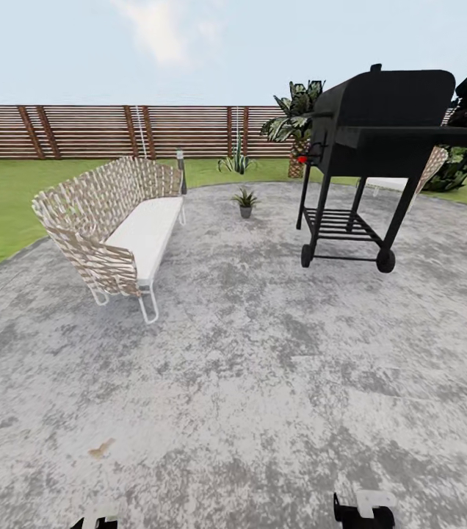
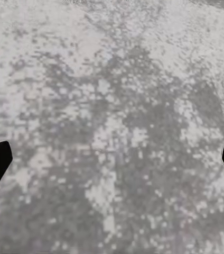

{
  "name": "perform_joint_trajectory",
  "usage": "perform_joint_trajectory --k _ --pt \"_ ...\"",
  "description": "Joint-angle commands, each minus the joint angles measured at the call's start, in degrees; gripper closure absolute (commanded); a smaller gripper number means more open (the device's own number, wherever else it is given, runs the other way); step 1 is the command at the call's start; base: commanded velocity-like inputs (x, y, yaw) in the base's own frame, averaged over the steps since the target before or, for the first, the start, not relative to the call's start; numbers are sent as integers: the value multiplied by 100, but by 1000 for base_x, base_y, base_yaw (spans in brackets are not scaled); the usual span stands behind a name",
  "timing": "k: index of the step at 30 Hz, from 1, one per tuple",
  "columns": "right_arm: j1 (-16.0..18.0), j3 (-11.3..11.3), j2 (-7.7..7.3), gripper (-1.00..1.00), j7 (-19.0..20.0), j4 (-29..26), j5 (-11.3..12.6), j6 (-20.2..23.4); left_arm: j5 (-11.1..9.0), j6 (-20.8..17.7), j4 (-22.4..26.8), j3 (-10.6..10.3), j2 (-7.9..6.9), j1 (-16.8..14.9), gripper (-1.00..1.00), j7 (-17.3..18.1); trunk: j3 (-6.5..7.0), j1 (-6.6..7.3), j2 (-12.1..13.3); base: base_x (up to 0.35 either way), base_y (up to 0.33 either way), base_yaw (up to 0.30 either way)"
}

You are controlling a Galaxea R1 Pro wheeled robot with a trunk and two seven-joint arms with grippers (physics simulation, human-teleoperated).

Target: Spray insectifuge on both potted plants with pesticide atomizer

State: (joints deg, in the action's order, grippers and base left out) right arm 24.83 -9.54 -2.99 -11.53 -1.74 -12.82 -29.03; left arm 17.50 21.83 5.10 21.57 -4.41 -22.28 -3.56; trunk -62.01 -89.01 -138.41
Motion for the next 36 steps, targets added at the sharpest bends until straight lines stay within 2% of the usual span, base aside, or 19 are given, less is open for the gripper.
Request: perform_joint_trajectory --k 1,36 --pt "4 -39 0 -100 -24 7 -62 -15 61 23 -9 22 1 -6 100 -33 -5 -2 -2 338 0 0" --pt "4 -39 0 -100 -24 7 -62 -15 61 23 -9 22 1 -6 100 -32 -5 -2 -2 338 0 0"
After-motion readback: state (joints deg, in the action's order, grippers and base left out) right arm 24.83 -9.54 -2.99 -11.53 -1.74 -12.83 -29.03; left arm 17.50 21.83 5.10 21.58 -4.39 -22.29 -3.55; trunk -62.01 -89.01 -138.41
